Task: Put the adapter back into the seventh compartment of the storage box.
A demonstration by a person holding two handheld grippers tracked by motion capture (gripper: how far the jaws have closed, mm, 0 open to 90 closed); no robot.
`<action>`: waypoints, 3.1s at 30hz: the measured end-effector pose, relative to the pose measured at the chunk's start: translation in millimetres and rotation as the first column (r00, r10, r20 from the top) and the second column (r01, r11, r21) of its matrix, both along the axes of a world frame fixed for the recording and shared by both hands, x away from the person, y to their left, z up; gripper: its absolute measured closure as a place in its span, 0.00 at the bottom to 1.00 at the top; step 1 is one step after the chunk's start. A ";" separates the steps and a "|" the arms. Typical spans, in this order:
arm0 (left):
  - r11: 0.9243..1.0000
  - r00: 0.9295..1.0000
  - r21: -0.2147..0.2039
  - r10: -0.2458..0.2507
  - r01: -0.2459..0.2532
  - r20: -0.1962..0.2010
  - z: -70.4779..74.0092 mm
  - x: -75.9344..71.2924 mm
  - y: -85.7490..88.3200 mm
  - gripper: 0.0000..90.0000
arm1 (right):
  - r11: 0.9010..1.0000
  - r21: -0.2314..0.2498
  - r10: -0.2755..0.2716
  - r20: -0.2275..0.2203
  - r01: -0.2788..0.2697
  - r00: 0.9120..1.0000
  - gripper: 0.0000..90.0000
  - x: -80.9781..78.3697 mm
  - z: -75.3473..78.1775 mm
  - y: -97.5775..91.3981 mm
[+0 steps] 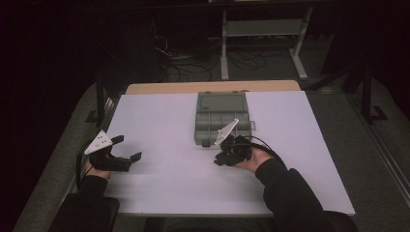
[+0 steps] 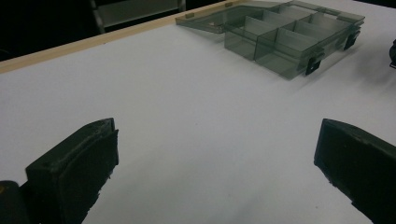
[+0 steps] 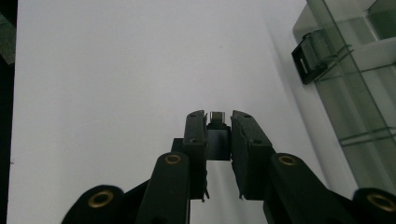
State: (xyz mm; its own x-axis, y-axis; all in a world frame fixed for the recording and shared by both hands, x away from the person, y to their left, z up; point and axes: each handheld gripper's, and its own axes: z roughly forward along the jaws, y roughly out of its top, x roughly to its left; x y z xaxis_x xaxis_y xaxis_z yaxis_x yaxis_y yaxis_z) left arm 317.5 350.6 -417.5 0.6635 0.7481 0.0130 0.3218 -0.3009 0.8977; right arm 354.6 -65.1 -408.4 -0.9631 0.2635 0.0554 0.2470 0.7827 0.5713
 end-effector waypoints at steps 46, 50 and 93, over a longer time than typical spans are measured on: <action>1.000 1.000 0.001 -0.001 0.001 -0.001 0.0 -0.1 0.0 0.00 | 0.997 0.020 -0.071 0.055 0.070 0.996 0.83 19.6 39.8 -24.1; 1.000 1.000 0.002 0.000 0.000 -0.001 -0.1 0.0 0.1 0.00 | 0.997 0.019 -0.077 0.062 0.076 0.995 0.83 22.4 43.1 -26.6; 1.000 1.000 0.001 -0.002 0.002 -0.001 0.0 0.0 0.1 0.00 | 0.976 0.061 -0.212 0.062 0.208 0.975 0.83 68.4 48.3 -53.9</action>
